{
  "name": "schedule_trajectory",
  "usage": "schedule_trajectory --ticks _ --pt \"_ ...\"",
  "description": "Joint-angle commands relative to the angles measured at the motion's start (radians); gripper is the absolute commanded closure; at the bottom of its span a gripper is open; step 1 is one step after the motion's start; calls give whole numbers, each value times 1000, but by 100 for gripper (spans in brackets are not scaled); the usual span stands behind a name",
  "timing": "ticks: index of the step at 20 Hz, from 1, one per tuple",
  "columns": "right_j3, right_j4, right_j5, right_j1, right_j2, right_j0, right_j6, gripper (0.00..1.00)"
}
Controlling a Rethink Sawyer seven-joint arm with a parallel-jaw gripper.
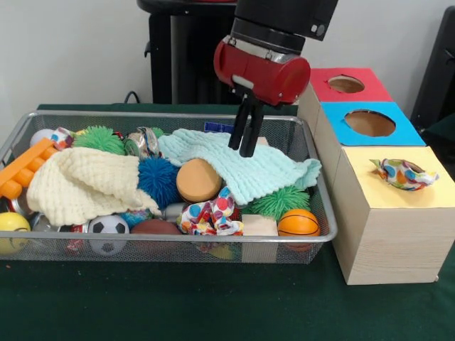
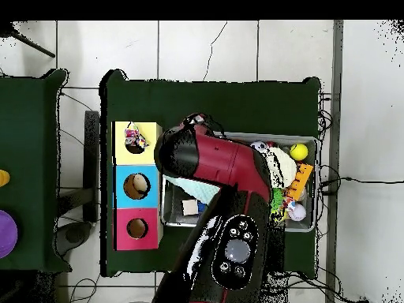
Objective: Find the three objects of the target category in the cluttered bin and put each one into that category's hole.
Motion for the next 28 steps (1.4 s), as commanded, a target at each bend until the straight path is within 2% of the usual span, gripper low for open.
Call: schedule_trajectory --ticks 1,2,3,13,17,28 --pt "77 -60 -25 83 102 -24 18 100" --pt "77 -66 -35 88 93 -18 23 100" --pt "81 -64 -44 89 94 -18 25 0" --pt "105 -36 -96 112 80 3 87 0" --pt "102 -39 -95 117 72 6 80 0" --pt "77 -36 -120 185 31 19 103 0"
